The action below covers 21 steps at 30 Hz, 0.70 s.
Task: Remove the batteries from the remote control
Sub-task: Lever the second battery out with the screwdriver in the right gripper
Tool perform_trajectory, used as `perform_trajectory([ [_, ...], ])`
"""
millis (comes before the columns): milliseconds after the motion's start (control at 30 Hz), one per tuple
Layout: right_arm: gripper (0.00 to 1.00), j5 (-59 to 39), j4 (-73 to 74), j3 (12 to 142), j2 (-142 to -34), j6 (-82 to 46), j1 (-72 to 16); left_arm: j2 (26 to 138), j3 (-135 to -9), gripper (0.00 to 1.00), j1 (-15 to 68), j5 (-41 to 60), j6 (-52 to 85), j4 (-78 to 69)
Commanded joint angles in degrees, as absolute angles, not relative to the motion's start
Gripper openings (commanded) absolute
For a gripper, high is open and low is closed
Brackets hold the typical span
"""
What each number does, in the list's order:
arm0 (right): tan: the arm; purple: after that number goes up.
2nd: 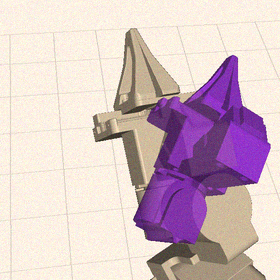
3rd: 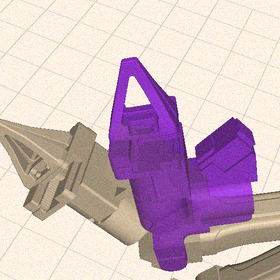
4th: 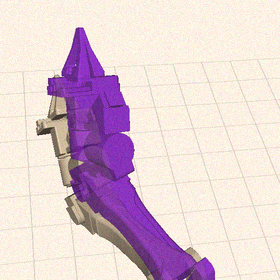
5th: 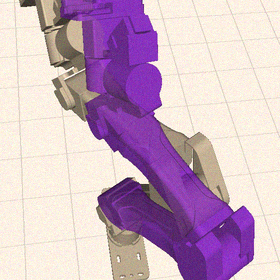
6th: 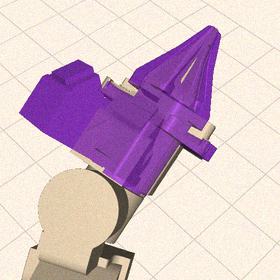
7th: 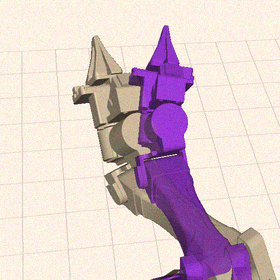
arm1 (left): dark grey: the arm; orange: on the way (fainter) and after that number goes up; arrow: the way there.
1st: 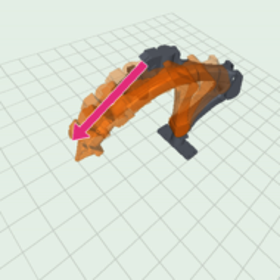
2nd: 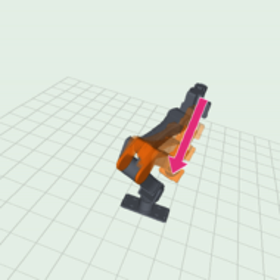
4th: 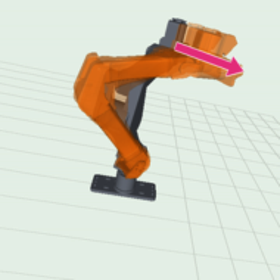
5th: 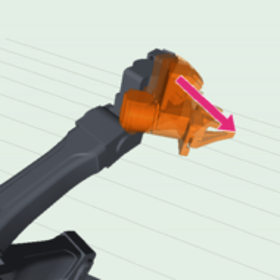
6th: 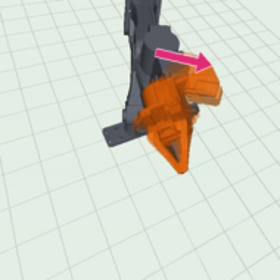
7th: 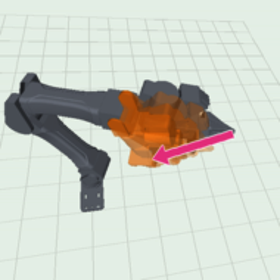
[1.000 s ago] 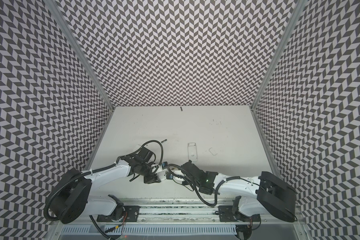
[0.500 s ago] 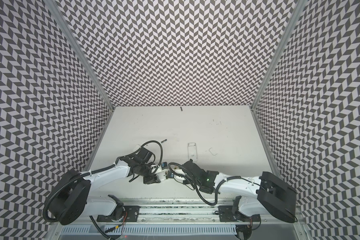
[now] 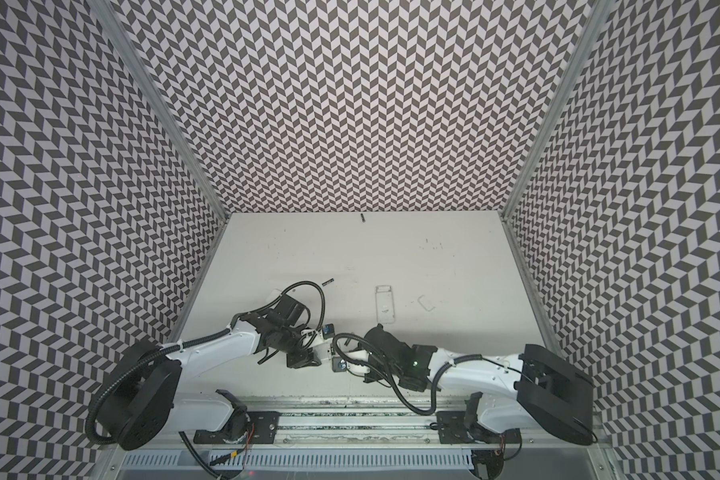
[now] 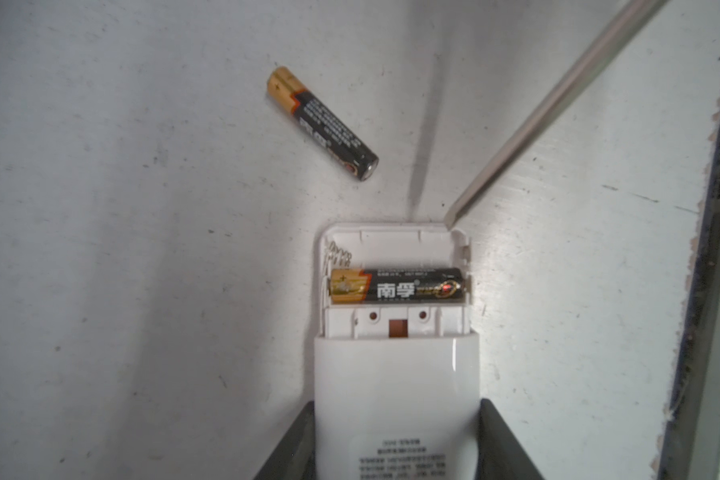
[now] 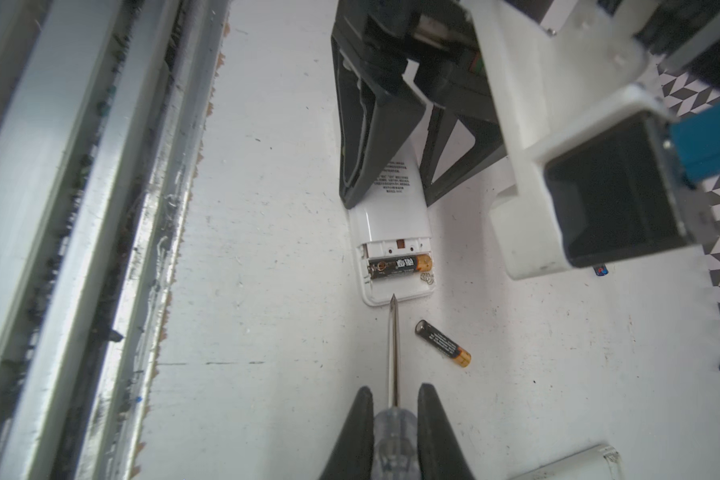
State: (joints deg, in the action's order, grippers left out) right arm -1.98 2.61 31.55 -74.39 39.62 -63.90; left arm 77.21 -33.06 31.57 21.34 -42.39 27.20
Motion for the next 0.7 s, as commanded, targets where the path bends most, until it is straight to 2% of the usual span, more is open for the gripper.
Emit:
perform_trajectory([
  [0,0.0,-8.1,5.1,32.3,-71.1,31.8,-61.9,76.5,-32.5,0.21,30.9,21.7,-42.7,29.6],
  [200,0.0,-17.2,-2.2,37.3,-70.5,21.8,-55.8,75.7,-31.5,0.21,30.3,20.1,-41.1,27.9],
  [400,0.0,-26.4,-1.9,38.0,-70.1,14.1,-49.3,74.4,-30.5,0.2,28.5,19.2,-38.8,26.2],
  [667,0.0,-34.0,-3.2,42.1,-76.8,2.9,-43.4,74.5,-30.7,0.2,27.8,19.2,-39.0,25.5],
])
